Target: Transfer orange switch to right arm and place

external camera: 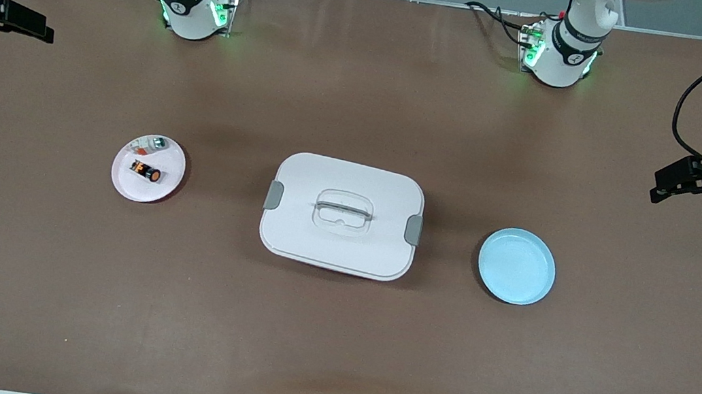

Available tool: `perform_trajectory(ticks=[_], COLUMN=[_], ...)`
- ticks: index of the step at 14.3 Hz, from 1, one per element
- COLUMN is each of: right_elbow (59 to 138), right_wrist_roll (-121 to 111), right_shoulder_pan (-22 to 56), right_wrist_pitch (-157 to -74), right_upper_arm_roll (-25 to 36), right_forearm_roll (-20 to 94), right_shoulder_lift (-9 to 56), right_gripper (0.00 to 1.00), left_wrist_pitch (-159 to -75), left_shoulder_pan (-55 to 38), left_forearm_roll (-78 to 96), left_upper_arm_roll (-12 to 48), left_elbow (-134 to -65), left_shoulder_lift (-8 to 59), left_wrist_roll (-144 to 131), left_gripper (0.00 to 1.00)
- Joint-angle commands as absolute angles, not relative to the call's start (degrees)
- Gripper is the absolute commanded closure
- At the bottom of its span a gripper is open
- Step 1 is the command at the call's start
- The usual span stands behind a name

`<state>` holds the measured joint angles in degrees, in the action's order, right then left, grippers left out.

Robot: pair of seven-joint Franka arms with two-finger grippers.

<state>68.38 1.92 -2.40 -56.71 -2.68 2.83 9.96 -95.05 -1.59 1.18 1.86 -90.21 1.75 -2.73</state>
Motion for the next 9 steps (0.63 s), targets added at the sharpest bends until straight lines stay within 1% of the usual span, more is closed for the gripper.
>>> perform_trajectory(ticks=[1,5,9], right_elbow=[70.9,72.2,78.0], right_wrist_roll=[3.0,2.9,2.9], right_shoulder_pan=[-3.9,-4.0,-3.9], right_wrist_pitch=[-57.4,-58.8,-65.6], right_upper_arm_roll=[-3.0,-3.0,-3.0], right_forearm_roll=[3.4,3.5,3.5], right_shoulder_lift=[8.9,8.0,3.6], right_gripper=[0.00,0.00,0.00], left_wrist_pitch=[-94.0,-94.0,-94.0], left_shoulder_pan=[-1.8,-1.8,-1.8], left_forearm_roll=[0.1,0.0,0.0], left_upper_arm_roll=[1.8,1.8,1.8], left_elbow=[-89.6,-89.6,-89.6], left_shoulder_lift=[1.6,1.6,1.6], left_wrist_roll=[-2.9,-2.9,-3.0], left_gripper=[0.00,0.00,0.00])
